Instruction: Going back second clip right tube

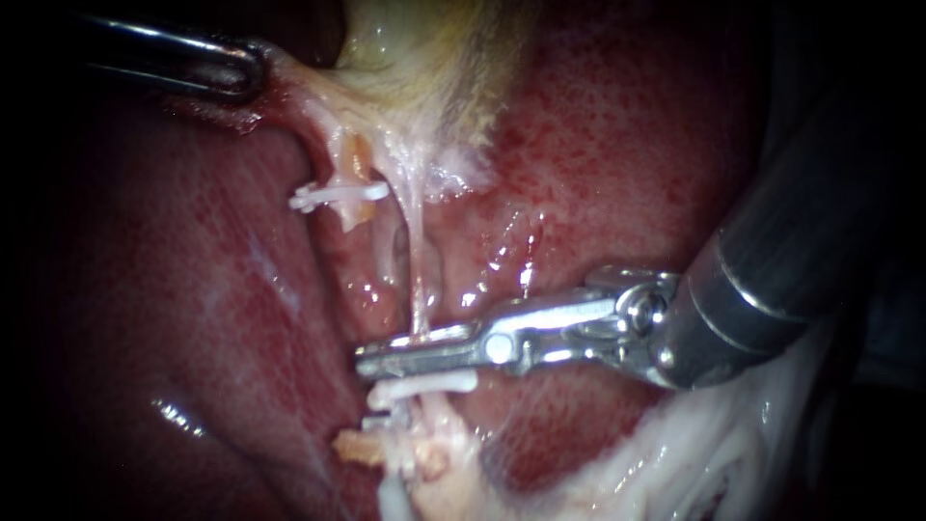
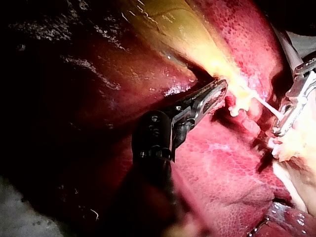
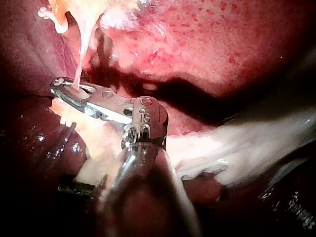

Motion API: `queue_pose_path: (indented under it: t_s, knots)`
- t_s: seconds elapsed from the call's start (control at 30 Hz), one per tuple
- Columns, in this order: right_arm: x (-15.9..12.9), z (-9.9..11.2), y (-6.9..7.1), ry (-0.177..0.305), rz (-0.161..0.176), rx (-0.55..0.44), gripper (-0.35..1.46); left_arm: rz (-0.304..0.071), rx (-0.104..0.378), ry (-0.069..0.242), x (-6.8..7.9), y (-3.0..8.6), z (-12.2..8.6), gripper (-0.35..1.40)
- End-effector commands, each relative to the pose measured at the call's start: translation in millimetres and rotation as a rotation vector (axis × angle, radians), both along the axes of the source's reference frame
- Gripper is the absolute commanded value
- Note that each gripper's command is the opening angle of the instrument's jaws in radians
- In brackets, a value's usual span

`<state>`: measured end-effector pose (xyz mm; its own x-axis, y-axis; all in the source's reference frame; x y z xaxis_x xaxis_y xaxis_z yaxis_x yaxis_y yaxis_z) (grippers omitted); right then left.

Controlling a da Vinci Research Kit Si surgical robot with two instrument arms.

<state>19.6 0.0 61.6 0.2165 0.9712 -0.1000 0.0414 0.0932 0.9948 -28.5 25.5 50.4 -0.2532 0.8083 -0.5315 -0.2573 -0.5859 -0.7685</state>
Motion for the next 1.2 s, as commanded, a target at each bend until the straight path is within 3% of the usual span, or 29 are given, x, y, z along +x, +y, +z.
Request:
queue_pose_path:
  t_s: [0.03, 0.1, 0.17, 0.2, 0.27, 0.43, 0.63, 0.9, 1.2]
  knots:
    - [-0.1, 0.2, -0.1, 0.007, 0.001, -0.031, -0.35, 0.000, 0.000, 0.000, 0.0, 0.0, 0.0, -0.35]
    - [0.3, 0.3, -0.1, 0.029, 0.002, -0.117, 0.07, 0.000, 0.000, 0.000, 0.0, 0.0, 0.0, -0.35]
    - [1.0, 0.4, 0.1, 0.025, 0.026, -0.160, 0.42, 0.000, 0.000, 0.000, 0.0, 0.0, 0.0, -0.35]
    - [1.3, 0.5, 0.1, 0.016, 0.038, -0.175, 0.46, 0.000, 0.000, 0.000, 0.0, 0.0, 0.0, -0.35]
    - [1.7, 0.7, 0.1, -0.007, 0.042, -0.230, 0.49, 0.000, 0.000, 0.000, 0.0, 0.0, 0.0, -0.35]
    - [1.5, 2.1, -0.4, -0.064, -0.007, -0.409, 0.50, 0.000, 0.000, 0.000, 0.1, 0.0, 0.0, -0.35]
    - [0.4, 3.1, -0.1, -0.071, -0.010, -0.494, 0.50, 0.000, 0.000, 0.000, 0.1, 0.0, 0.0, -0.35]
    - [-1.9, 2.0, 0.1, -0.057, -0.020, -0.607, 0.50, 0.000, 0.000, 0.000, 0.2, -0.1, 0.0, -0.35]
    - [-6.3, -0.3, 1.0, -0.076, -0.092, -0.819, 0.50, 0.001, 0.000, 0.000, 0.3, -0.1, -0.1, -0.35]
